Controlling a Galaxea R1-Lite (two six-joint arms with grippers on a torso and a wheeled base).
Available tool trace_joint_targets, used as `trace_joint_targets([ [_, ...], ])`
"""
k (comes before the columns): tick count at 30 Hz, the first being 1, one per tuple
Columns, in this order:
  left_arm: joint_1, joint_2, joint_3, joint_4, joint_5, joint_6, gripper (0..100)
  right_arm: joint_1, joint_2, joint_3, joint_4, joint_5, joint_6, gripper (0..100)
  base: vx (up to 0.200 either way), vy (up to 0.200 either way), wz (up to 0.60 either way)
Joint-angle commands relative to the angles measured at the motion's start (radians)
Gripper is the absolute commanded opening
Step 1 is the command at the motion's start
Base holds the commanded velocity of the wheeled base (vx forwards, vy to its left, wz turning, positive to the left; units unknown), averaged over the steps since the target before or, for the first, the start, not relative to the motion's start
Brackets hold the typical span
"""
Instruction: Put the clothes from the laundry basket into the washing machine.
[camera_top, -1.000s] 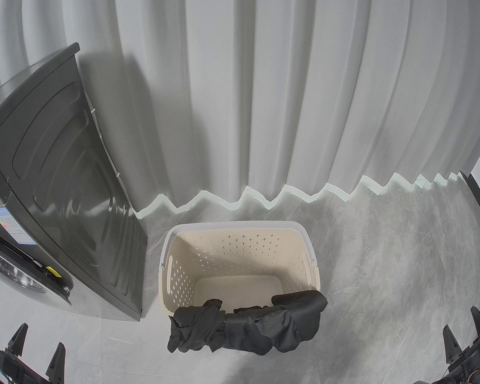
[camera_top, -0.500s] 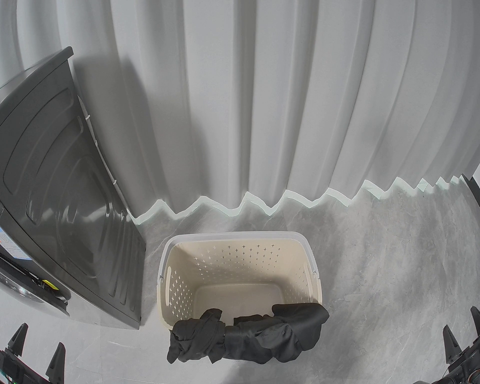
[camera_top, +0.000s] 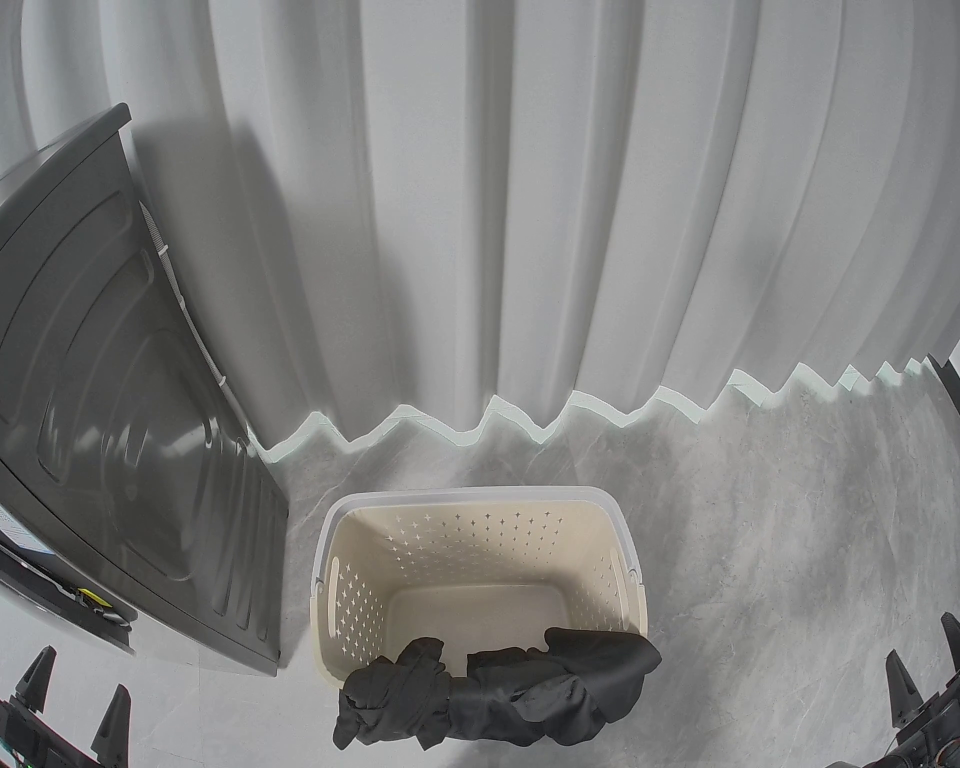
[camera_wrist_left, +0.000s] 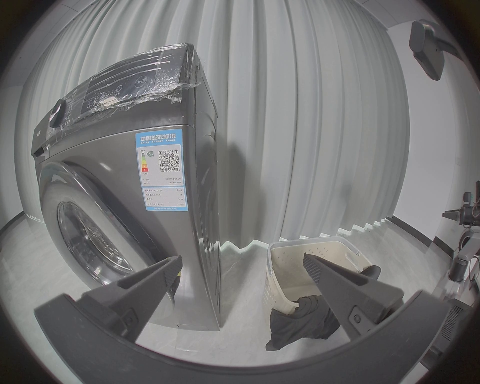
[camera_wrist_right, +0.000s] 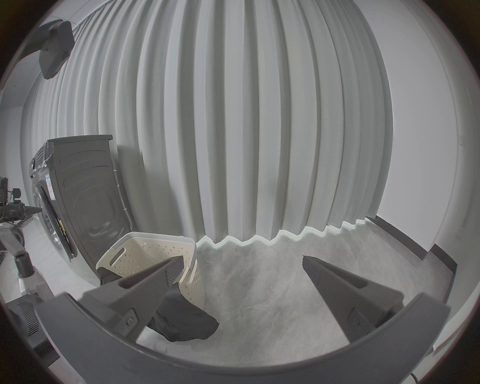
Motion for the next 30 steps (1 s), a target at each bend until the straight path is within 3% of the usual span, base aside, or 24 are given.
trace_joint_targets([
  [1, 0.0, -0.013, 0.016, 0.0, 0.0, -0.001, 100, 0.0, -0.016, 0.016, 0.0, 0.0, -0.001, 100, 0.0, 0.0, 0.0],
  [9, 0.0, -0.013, 0.016, 0.0, 0.0, -0.001, 100, 0.0, -0.016, 0.016, 0.0, 0.0, -0.001, 100, 0.15, 0.0, 0.0],
  [21, 0.0, -0.013, 0.016, 0.0, 0.0, -0.002, 100, 0.0, -0.016, 0.016, 0.0, 0.0, -0.001, 100, 0.0, 0.0, 0.0],
  [30, 0.0, -0.013, 0.016, 0.0, 0.0, -0.002, 100, 0.0, -0.016, 0.016, 0.0, 0.0, -0.001, 100, 0.2, 0.0, 0.0],
])
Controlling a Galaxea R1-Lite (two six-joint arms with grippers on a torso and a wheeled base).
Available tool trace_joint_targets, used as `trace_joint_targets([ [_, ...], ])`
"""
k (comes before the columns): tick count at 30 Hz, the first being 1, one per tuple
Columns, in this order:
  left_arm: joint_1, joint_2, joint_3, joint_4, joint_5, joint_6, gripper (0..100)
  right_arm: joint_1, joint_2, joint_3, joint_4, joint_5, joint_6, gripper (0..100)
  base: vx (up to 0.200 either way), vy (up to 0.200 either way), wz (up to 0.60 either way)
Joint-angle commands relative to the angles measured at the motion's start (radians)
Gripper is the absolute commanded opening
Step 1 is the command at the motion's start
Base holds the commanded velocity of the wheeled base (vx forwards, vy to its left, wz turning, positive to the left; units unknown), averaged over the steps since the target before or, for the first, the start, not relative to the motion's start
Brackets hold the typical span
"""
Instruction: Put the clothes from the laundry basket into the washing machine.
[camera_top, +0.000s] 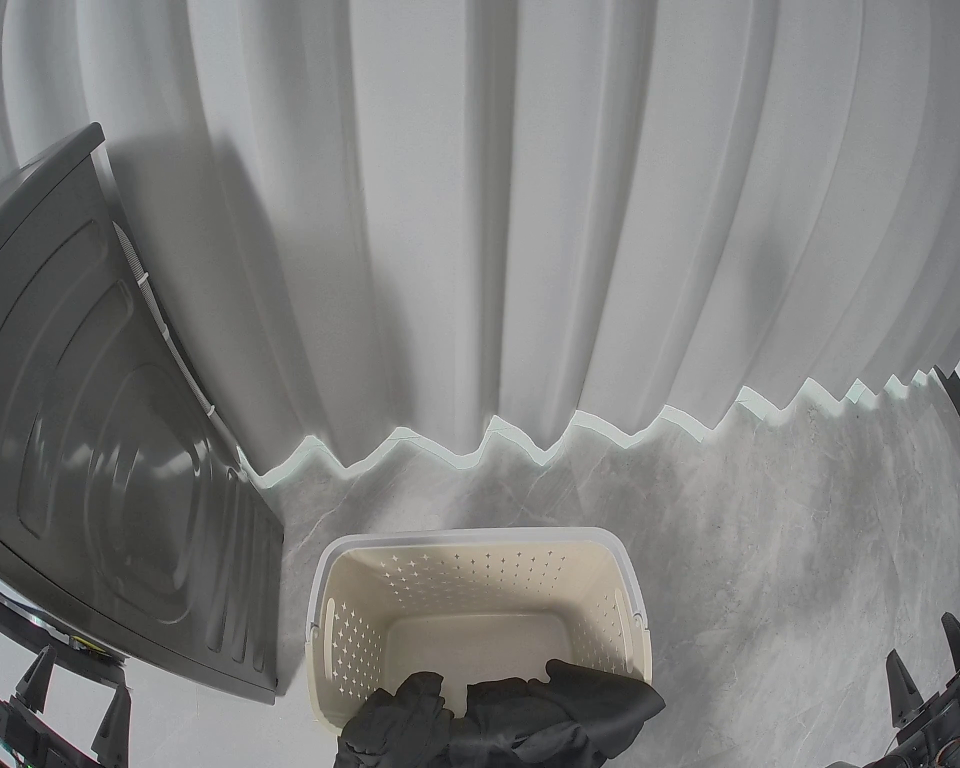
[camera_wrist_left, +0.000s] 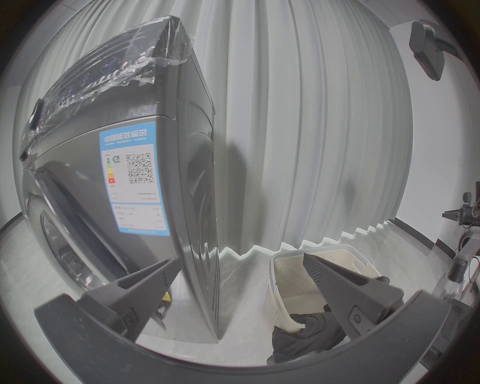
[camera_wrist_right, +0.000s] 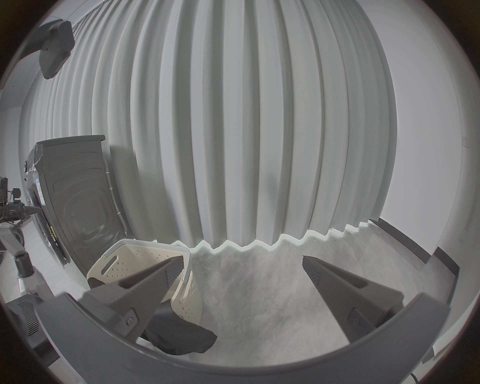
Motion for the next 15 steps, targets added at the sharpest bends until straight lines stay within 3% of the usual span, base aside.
trace_joint_targets([
  [1, 0.0, -0.013, 0.016, 0.0, 0.001, -0.001, 100, 0.0, -0.016, 0.016, 0.0, 0.0, 0.0, 100, 0.0, 0.0, 0.0],
  [9, 0.0, -0.013, 0.016, 0.0, 0.0, -0.001, 100, 0.0, -0.016, 0.016, 0.0, 0.0, 0.0, 100, 0.0, 0.0, 0.0],
  [15, 0.0, -0.013, 0.016, 0.0, 0.0, -0.001, 100, 0.0, -0.016, 0.016, 0.0, 0.0, 0.001, 100, 0.2, 0.0, 0.0],
])
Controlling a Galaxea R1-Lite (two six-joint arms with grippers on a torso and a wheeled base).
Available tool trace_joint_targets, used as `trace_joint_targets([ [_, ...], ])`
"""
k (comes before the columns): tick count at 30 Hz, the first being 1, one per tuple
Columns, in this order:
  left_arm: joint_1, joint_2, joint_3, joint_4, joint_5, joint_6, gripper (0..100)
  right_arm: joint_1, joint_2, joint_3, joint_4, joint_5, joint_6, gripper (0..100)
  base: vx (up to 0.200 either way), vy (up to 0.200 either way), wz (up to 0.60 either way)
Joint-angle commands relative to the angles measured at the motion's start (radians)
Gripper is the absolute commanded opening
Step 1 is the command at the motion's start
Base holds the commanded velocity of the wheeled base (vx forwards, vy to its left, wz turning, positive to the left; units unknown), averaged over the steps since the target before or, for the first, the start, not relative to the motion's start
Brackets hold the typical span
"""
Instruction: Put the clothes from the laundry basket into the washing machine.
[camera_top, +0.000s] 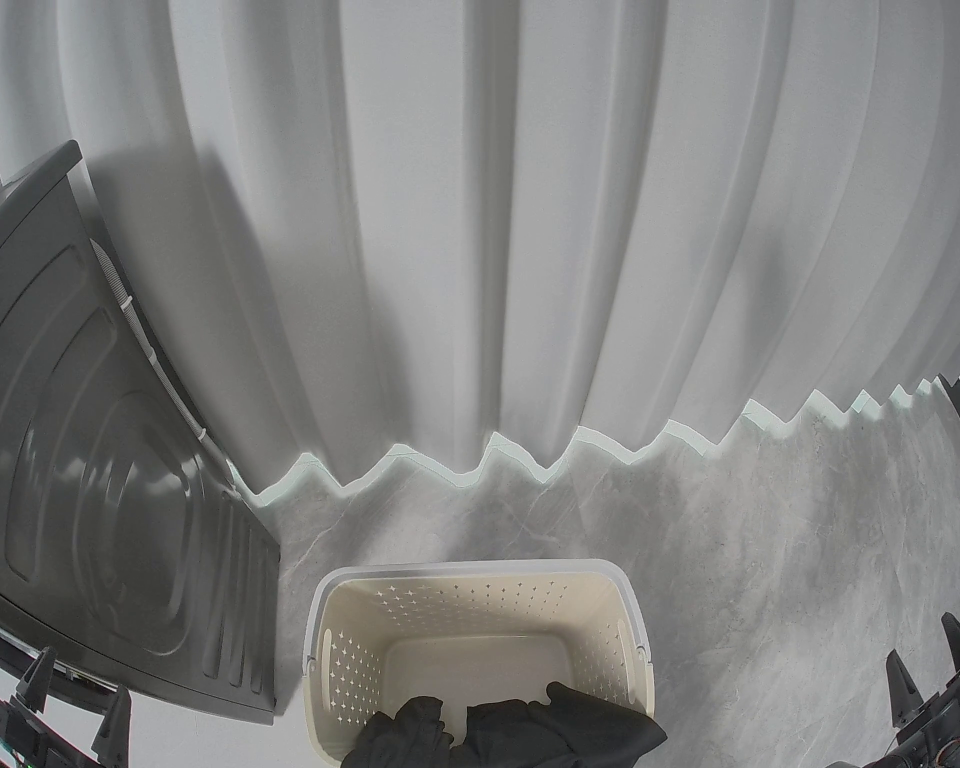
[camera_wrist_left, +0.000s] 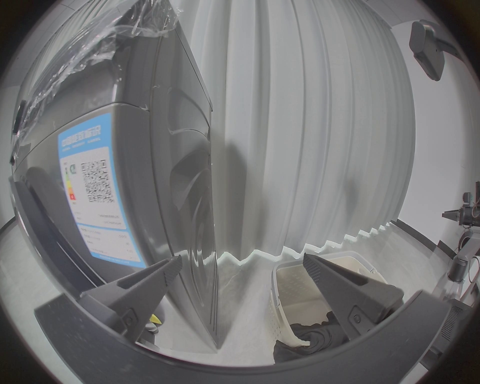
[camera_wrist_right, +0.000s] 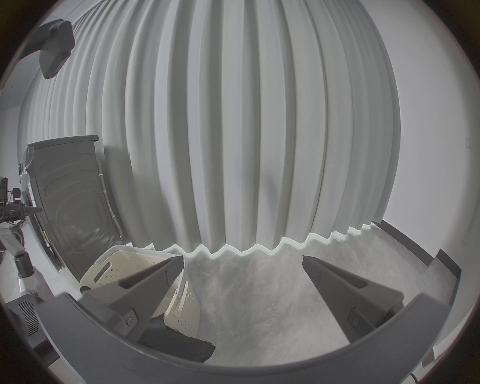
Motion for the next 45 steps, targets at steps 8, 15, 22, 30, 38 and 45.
trace_joint_targets([
  [8, 0.0, -0.013, 0.016, 0.0, 0.0, 0.0, 100, 0.001, -0.016, 0.016, 0.0, 0.001, 0.0, 100, 0.0, 0.0, 0.0],
  [15, 0.0, -0.013, 0.016, 0.0, 0.0, 0.0, 100, 0.001, -0.016, 0.016, 0.0, 0.001, 0.0, 100, 0.0, 0.0, 0.0],
  [22, 0.0, -0.013, 0.016, 0.0, 0.0, 0.0, 100, 0.001, -0.016, 0.016, 0.0, 0.001, 0.0, 100, 0.0, 0.0, 0.0],
  [30, 0.0, -0.013, 0.016, 0.0, 0.0, 0.0, 100, 0.001, -0.016, 0.016, 0.0, 0.001, 0.001, 100, 0.0, 0.0, 0.0],
  [38, 0.0, -0.013, 0.016, 0.0, 0.0, 0.0, 100, 0.001, -0.016, 0.016, 0.0, 0.001, 0.001, 100, 0.0, 0.0, 0.0],
  [45, 0.0, -0.013, 0.016, 0.0, 0.0, 0.0, 100, 0.001, -0.016, 0.018, 0.0, 0.001, 0.001, 100, -0.086, 0.0, 0.0],
])
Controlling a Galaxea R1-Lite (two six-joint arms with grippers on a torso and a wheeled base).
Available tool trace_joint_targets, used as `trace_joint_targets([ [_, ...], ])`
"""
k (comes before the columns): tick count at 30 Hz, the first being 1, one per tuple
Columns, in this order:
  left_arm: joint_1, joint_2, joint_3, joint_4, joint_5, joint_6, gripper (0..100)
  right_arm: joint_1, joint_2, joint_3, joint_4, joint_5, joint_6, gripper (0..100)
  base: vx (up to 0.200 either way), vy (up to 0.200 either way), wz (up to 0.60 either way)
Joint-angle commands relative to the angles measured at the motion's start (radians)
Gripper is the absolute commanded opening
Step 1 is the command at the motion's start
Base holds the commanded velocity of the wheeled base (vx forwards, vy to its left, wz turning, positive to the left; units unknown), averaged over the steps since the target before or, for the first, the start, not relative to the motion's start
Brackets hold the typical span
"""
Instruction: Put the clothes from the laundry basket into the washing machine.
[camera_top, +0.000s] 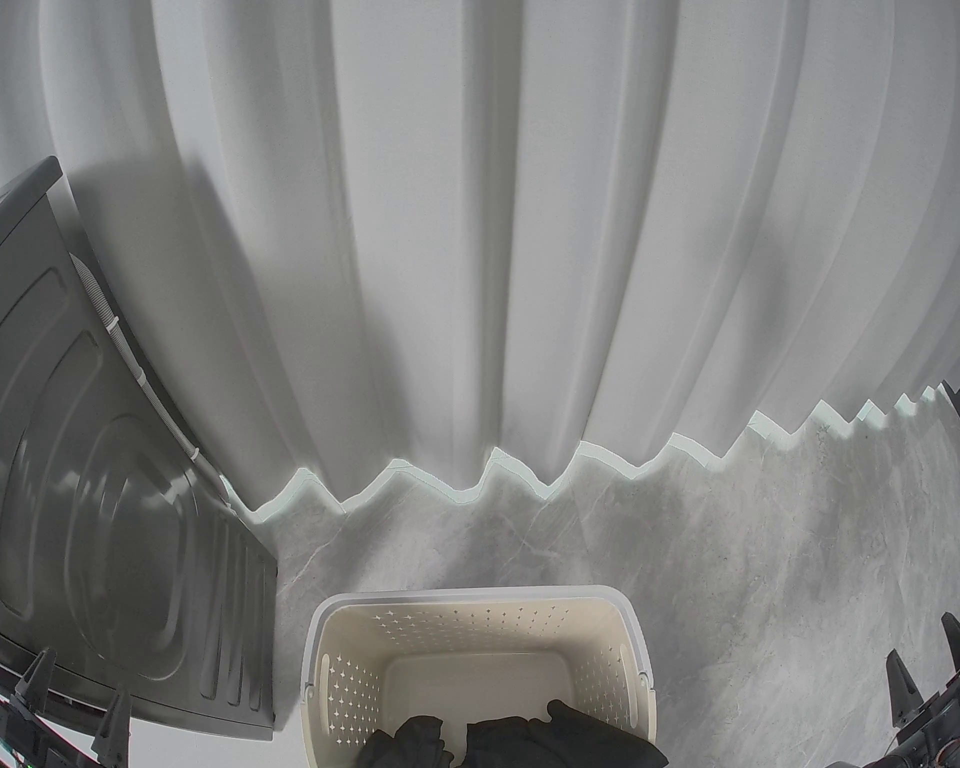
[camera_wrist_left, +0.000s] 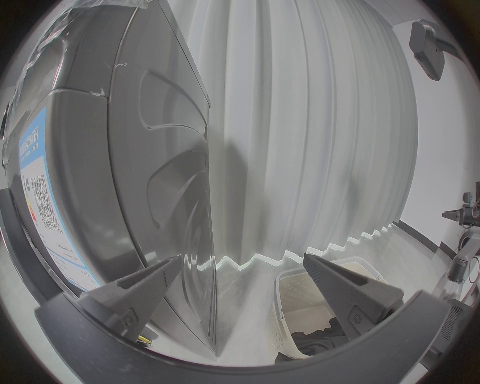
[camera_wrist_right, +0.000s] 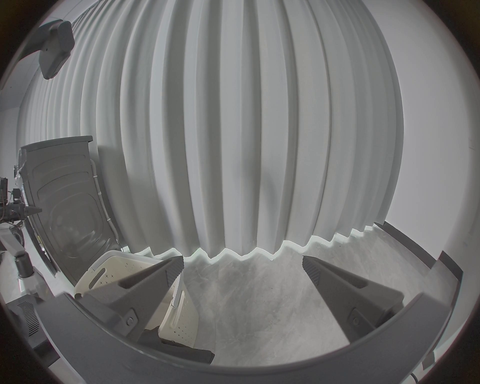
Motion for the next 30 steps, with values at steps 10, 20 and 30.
trace_joint_targets([
  [10, 0.0, -0.013, 0.016, 0.0, 0.0, 0.0, 100, 0.001, -0.016, 0.018, 0.0, 0.0, 0.0, 100, -0.2, 0.0, 0.0],
  [20, -0.001, -0.013, 0.016, 0.0, 0.0, 0.0, 100, 0.001, -0.016, 0.016, 0.0, 0.0, 0.0, 100, -0.2, 0.0, 0.0],
  [30, 0.0, -0.013, 0.016, 0.0, 0.0, 0.0, 100, 0.001, -0.016, 0.016, 0.0, 0.0, 0.0, 100, -0.2, 0.0, 0.0],
])
